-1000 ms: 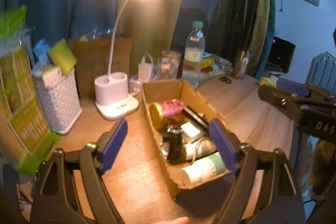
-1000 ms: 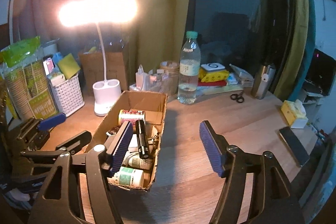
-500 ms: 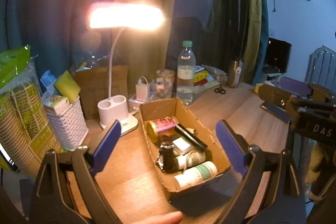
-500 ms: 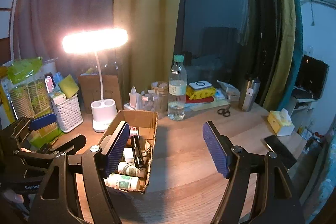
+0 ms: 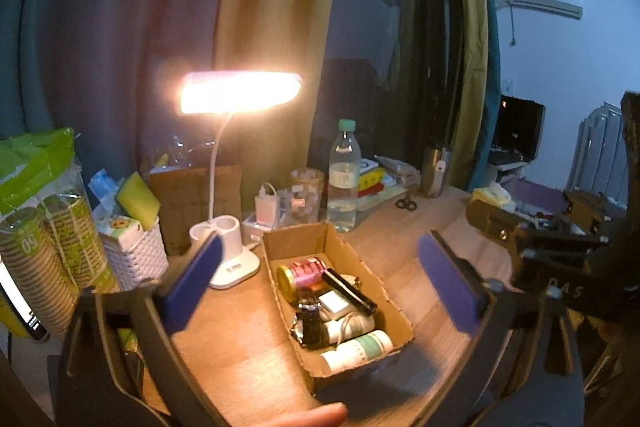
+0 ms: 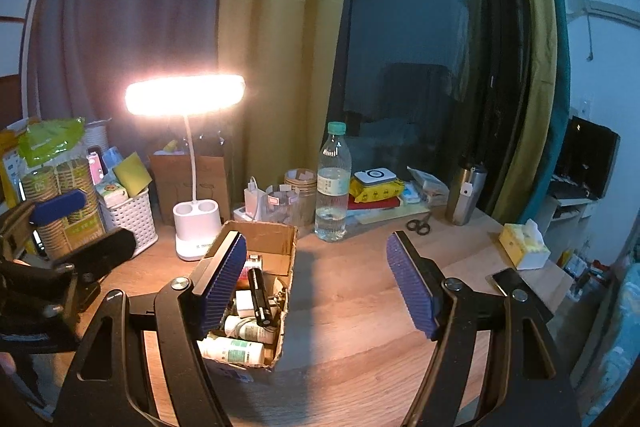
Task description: Organize rigid objects
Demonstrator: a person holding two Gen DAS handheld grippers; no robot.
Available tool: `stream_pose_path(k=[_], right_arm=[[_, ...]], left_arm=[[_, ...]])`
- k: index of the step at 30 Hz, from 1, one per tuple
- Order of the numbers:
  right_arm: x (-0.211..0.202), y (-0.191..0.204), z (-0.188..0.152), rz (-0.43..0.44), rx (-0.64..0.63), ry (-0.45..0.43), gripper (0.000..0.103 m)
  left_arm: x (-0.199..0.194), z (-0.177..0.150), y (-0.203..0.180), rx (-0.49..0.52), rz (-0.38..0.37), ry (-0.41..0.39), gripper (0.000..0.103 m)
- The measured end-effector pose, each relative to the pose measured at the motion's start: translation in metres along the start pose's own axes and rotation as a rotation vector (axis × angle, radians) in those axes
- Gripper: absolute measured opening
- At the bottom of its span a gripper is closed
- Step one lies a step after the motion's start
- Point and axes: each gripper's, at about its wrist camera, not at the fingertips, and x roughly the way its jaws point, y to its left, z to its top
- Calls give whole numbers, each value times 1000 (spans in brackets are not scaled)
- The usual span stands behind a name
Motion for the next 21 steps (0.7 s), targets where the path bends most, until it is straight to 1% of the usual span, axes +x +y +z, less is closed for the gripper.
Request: stream_pose_path(k=[6, 21], right_arm=[[-2, -1, 1, -8, -3, -2, 76], [-2, -1, 0, -6, -5, 5, 76]], left_arm=[[-2, 4, 7, -35, -1, 4, 102], [-2, 4, 8, -32, -2, 4, 102]])
